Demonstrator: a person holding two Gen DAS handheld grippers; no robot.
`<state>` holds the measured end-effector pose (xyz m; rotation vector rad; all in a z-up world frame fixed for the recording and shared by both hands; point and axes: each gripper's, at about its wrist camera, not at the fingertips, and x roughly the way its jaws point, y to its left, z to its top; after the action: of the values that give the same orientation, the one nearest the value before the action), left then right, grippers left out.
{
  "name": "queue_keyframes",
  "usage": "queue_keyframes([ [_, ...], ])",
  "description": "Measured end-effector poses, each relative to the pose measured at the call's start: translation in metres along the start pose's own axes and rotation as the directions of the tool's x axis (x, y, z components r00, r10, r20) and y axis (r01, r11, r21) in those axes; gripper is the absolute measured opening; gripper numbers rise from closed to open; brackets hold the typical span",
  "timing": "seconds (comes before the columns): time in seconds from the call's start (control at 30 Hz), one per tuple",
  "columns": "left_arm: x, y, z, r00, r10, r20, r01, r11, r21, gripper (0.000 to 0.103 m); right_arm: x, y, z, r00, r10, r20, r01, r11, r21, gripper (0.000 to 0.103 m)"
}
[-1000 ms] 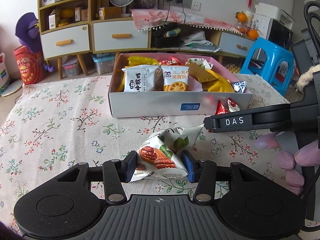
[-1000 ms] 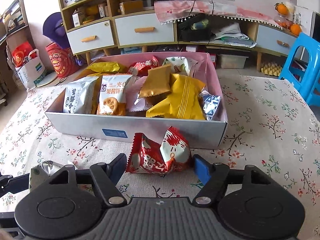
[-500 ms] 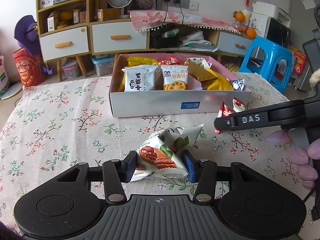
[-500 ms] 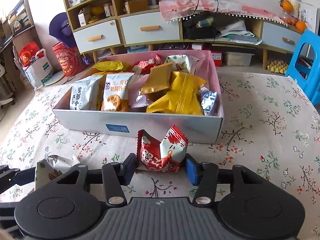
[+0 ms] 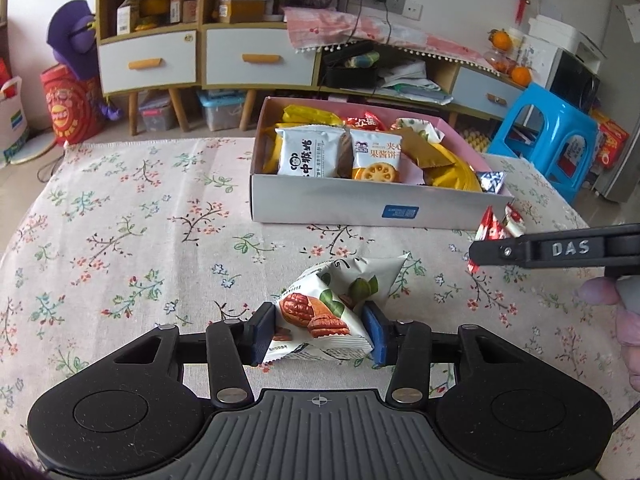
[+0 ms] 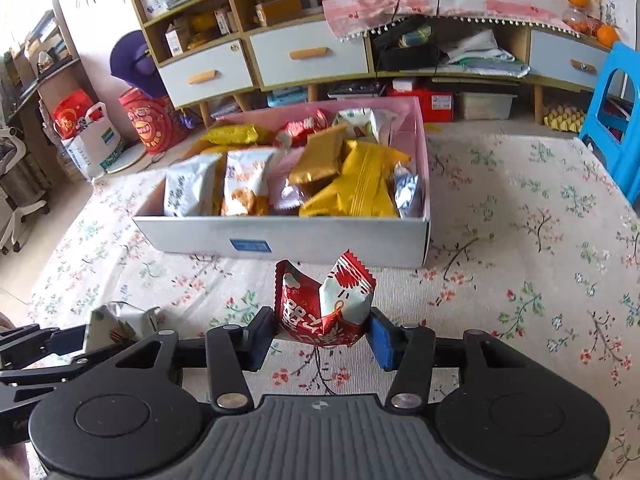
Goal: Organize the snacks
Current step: 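Lift and carry pecan bag in left tool to box while right tool carries red bag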
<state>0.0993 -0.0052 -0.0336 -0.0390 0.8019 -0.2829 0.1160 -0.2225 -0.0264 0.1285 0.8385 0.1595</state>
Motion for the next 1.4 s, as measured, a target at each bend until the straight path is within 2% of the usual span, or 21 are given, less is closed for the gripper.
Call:
queue_keyframes([
  [0.17, -0.007, -0.001, 0.007, 1.0, -0.014, 0.008, 0.015, 0.999, -0.042, 0.039, -0.014, -0.001, 0.013, 0.998, 0.047, 0.038, -0.048, 0.998, 0.03, 0.038],
  [0.23, -0.011, -0.003, 0.012, 1.0, -0.02, 0.018, 0.02, 0.999, -0.04, 0.032, -0.019, -0.001, 0.019, 0.997, 0.059, 0.059, -0.061, 0.998, 0.036, 0.038],
  [0.3, -0.015, -0.006, 0.015, 0.999, -0.033, 0.023, 0.033, 0.999, -0.028, 0.018, -0.022, -0.002, 0.025, 0.995, 0.065, 0.077, -0.068, 0.997, 0.045, 0.039],
  [0.43, -0.016, -0.008, 0.017, 0.998, -0.051, 0.027, 0.051, 0.999, -0.001, 0.018, -0.022, -0.008, 0.03, 0.994, 0.07, 0.082, -0.077, 0.994, 0.084, 0.039],
  [0.53, -0.016, -0.008, 0.017, 0.997, -0.08, 0.016, 0.08, 0.996, 0.031, 0.029, -0.018, -0.011, 0.027, 0.996, 0.074, 0.055, -0.079, 0.991, 0.105, 0.039],
  [0.57, -0.016, -0.009, 0.017, 0.997, -0.071, 0.014, 0.07, 0.997, 0.033, 0.04, -0.017, -0.011, 0.026, 0.996, 0.073, 0.044, -0.078, 0.991, 0.106, 0.039],
  [0.6, -0.016, -0.009, 0.015, 0.998, -0.063, 0.014, 0.062, 0.997, 0.034, 0.062, -0.016, -0.01, 0.024, 0.997, 0.071, 0.034, -0.075, 0.991, 0.107, 0.039],
  [0.67, -0.016, -0.012, 0.011, 0.998, -0.055, 0.022, 0.054, 0.997, 0.05, 0.08, -0.014, -0.01, 0.021, 0.997, 0.07, 0.015, -0.072, 0.991, 0.109, 0.039],
  [0.77, -0.007, -0.02, 0.009, 0.998, -0.055, -0.006, 0.055, 0.99, 0.127, 0.084, -0.013, -0.008, 0.019, 0.996, 0.082, -0.017, -0.08, 0.989, 0.121, 0.039],
  [0.83, 0.002, -0.023, 0.007, 0.998, -0.044, -0.035, 0.049, 0.986, 0.16, 0.084, -0.011, -0.005, 0.018, 0.995, 0.087, -0.053, -0.08, 0.989, 0.123, 0.039],
  [0.97, 0.016, -0.024, 0.002, 0.998, -0.035, -0.059, 0.044, 0.986, 0.159, 0.084, -0.01, 0.005, 0.012, 0.991, 0.089, -0.099, -0.081, 0.993, 0.082, 0.039],
  [1.13, 0.022, -0.02, -0.003, 0.998, -0.044, -0.04, 0.049, 0.989, 0.137, 0.076, -0.007, 0.019, 0.004, 0.985, 0.072, -0.155, -0.072, 0.997, 0.006, 0.039],
  [1.2, 0.021, -0.019, -0.004, 0.999, -0.042, -0.026, 0.046, 0.989, 0.138, 0.067, -0.005, 0.024, 0.002, 0.984, 0.059, -0.169, -0.065, 0.997, -0.033, 0.039],
  [1.37, 0.02, -0.02, -0.005, 1.0, -0.03, -0.006, 0.031, 0.99, 0.139, 0.062, -0.001, 0.032, -0.002, 0.981, 0.033, -0.193, -0.052, 0.994, -0.095, 0.039],
  [1.4, 0.02, -0.021, -0.006, 1.0, -0.026, -0.001, 0.026, 0.989, 0.143, 0.058, 0.0, 0.033, -0.002, 0.98, 0.03, -0.197, -0.05, 0.994, -0.101, 0.039],
])
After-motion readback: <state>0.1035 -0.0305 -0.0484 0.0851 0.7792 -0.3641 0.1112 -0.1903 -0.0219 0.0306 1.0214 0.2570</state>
